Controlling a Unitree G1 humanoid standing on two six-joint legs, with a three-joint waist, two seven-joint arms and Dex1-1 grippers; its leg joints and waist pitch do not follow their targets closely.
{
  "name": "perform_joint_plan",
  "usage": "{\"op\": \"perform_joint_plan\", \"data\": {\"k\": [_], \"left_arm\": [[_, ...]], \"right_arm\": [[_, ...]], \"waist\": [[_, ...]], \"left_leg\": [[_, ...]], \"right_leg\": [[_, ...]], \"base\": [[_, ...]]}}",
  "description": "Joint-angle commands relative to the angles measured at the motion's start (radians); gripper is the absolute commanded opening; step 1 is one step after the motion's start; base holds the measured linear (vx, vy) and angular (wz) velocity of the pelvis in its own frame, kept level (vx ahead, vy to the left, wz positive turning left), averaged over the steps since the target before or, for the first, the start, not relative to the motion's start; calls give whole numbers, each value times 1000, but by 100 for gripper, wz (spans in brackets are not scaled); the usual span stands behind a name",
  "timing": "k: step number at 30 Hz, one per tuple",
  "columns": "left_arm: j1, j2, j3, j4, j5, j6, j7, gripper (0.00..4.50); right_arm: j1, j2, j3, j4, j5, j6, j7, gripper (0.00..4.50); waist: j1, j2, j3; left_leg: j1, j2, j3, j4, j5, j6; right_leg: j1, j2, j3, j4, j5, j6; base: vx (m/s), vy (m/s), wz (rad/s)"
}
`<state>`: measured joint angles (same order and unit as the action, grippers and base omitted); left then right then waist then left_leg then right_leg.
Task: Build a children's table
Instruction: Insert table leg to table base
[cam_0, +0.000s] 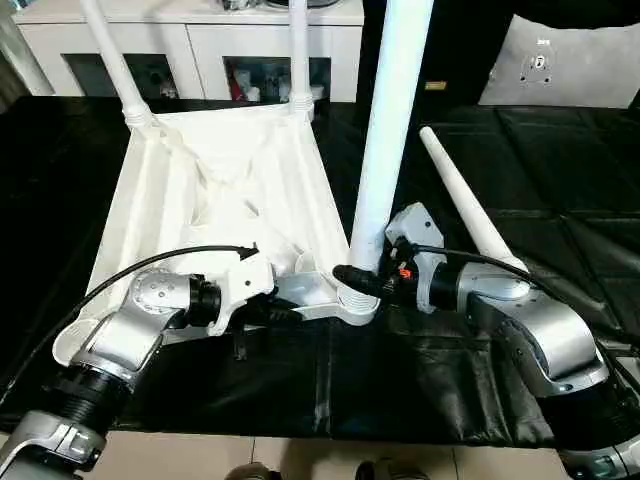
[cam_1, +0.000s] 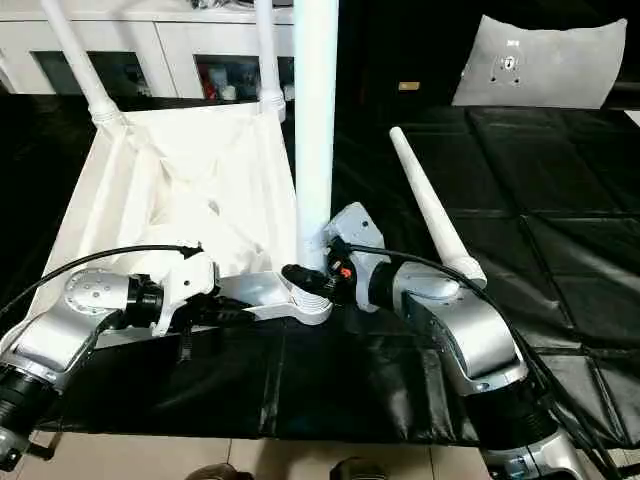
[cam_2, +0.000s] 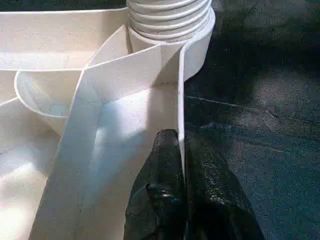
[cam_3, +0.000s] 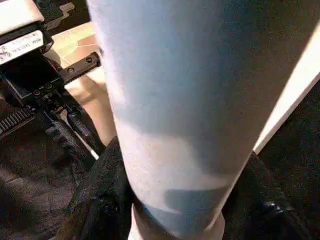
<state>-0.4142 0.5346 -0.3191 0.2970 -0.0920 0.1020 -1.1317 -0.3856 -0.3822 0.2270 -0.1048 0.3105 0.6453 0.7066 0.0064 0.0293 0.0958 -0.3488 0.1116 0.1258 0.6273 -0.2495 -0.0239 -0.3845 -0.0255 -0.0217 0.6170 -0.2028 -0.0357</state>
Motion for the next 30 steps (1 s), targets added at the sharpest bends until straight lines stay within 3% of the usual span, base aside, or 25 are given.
{"op": "perform_joint_plan", "data": {"k": [1, 3, 6, 7, 11, 12, 14, 16, 19, 23, 25, 26, 27, 30], "left_arm": [[-1, -18, 36, -5, -42, -25, -1, 0], [-4, -22, 41, -6, -48, -20, -4, 0], [-7, -23, 43, -3, -49, -18, -5, 0], [-8, -24, 44, 0, -48, -18, -7, 0], [-10, -24, 48, 0, -50, -12, -10, 0], [-12, -24, 49, 0, -49, -10, -12, 0], [-17, -24, 51, 3, -49, -8, -14, 0], [-18, -24, 51, 4, -49, -8, -15, 0], [-25, -18, 48, 7, -40, -11, -29, 0], [-27, -3, 33, 1, -26, -19, -51, 0], [-26, 1, 30, -4, -23, -20, -56, 0], [-32, 9, 25, -6, -19, -24, -69, 0], [-32, 9, 25, -6, -19, -24, -69, 0], [-53, 18, 18, -6, -14, -26, -95, 0]], "right_arm": [[34, 9, 0, 33, 22, 32, 9, 192], [55, 14, -14, 45, 33, 21, 10, 192], [86, 22, -32, 67, 37, -12, 11, 192], [96, 30, -42, 76, 41, -26, 10, 192], [159, 60, -81, 117, 66, -77, 16, 192], [173, 59, -75, 124, 58, -94, 22, 192], [189, 54, -62, 132, 41, -122, 27, 192], [195, 52, -56, 135, 33, -135, 25, 191], [192, 17, -4, 156, -43, -195, 28, 191], [162, -12, 46, 173, -76, -208, 76, 191], [156, -19, 58, 176, -80, -210, 90, 191], [139, -40, 96, 190, -91, -208, 139, 191], [139, -40, 96, 190, -91, -208, 139, 191], [135, -63, 149, 209, -106, -215, 201, 191]], "waist": [[3, -12, -68], [5, -6, -68], [6, -5, -70], [7, 1, -69], [8, -3, -68], [11, 10, -67], [8, 2, -67], [10, 4, -67], [11, 7, -65], [8, 7, -59], [6, 5, -53], [1, -3, -44], [1, 0, -45], [-1, -3, -33]], "left_leg": [[-5, 103, -26, -76, 23, 72], [-5, 105, -25, -76, 17, 69], [-5, 105, -25, -77, 17, 67], [-5, 104, -26, -77, 16, 67], [-7, 106, -24, -79, -3, 63], [-6, 105, -27, -79, -5, 61], [-6, 105, -25, -80, -10, 64], [-6, 105, -25, -80, -8, 66], [-6, 106, -26, -82, -8, 69], [-5, 106, -26, -85, -43, 68], [-6, 107, -28, -89, -53, 68], [-8, 109, -28, -93, -53, 75], [-7, 108, -29, -92, -54, 76], [-6, 110, -29, -96, -71, 82]], "right_leg": [[58, -129, 62, -65, -100, -261], [58, -129, 62, -66, -96, -263], [58, -129, 61, -64, -79, -269], [58, -129, 60, -63, -75, -273], [58, -130, 61, -68, -97, -273], [57, -130, 60, -66, -95, -273], [59, -129, 60, -68, -87, -276], [58, -129, 60, -69, -86, -275], [57, -128, 59, -69, -74, -274], [56, -128, 61, -73, -119, -272], [54, -127, 61, -75, -140, -266], [50, -127, 62, -76, -135, -264], [51, -127, 61, -75, -137, -265], [47, -130, 64, -80, -157, -261]], "base": [[0, 0, 0], [0, 0, 0], [0, 0, 0], [0, 0, 0], [0, 0, 0], [0, 0, 0], [0, 0, 0], [0, 0, 0], [0, 0, 0], [0, 0, 0], [0, 0, 0], [0, 0, 0], [0, 0, 0], [0, 0, 0]]}}
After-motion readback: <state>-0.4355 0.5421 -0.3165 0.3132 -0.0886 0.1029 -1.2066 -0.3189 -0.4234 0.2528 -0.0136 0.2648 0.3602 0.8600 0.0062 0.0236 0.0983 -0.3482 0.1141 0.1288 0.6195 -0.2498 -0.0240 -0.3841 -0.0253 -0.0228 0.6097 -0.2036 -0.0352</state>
